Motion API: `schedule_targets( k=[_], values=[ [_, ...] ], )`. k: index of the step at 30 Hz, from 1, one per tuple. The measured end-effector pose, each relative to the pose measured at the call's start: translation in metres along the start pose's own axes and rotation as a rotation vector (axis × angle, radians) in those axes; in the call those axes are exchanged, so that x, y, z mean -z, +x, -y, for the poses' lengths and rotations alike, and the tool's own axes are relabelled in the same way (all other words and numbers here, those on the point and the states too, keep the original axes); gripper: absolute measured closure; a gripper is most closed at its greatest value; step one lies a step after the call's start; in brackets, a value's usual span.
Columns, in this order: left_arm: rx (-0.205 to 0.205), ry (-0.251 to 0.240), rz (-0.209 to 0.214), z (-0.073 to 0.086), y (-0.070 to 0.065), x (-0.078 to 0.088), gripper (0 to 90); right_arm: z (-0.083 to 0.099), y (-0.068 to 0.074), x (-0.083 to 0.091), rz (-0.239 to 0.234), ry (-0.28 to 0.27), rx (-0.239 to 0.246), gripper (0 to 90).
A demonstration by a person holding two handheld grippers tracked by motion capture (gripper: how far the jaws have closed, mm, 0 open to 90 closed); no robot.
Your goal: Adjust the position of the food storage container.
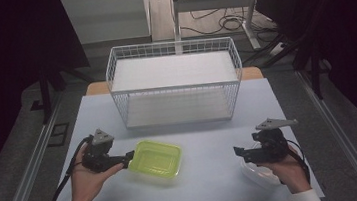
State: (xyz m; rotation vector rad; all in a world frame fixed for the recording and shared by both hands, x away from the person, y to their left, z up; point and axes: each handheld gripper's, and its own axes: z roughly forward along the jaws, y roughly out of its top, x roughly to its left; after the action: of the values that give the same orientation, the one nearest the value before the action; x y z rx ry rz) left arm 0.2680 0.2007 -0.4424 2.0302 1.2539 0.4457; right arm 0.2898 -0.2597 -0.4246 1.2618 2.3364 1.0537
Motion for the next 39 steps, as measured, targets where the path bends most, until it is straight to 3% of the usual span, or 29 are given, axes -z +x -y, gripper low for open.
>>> schedule_targets(
  k=[9,16,22,26,29,31,39],
  values=[
    [-0.006,-0.044,0.016,0.002,0.002,0.01,15.3,-0.003,0.003,-0.006,-0.008,0.007,0.015,15.6],
    [-0.015,-0.052,0.031,0.002,0.0,0.015,15.1,-0.007,0.005,-0.005,-0.01,0.005,0.027,15.6],
    [0.007,-0.046,0.053,-0.003,-0.001,0.022,18.0,-0.008,0.008,-0.004,-0.019,0.002,0.036,15.6],
    [-0.002,-0.05,0.065,-0.007,-0.005,0.025,22.5,-0.005,0.003,0.0,-0.012,-0.002,0.023,15.7],
    [-0.014,-0.047,0.067,-0.01,-0.01,0.025,23.4,-0.004,0.001,0.003,-0.008,-0.01,0.019,15.6],
    [-0.045,-0.037,0.074,-0.013,-0.014,0.026,23.4,-0.004,0.002,0.006,-0.002,-0.013,0.019,15.6],
    [-0.109,-0.006,0.107,-0.016,-0.032,0.026,23.2,-0.003,0.001,0.009,0.014,-0.017,0.02,15.6]
  ],
)
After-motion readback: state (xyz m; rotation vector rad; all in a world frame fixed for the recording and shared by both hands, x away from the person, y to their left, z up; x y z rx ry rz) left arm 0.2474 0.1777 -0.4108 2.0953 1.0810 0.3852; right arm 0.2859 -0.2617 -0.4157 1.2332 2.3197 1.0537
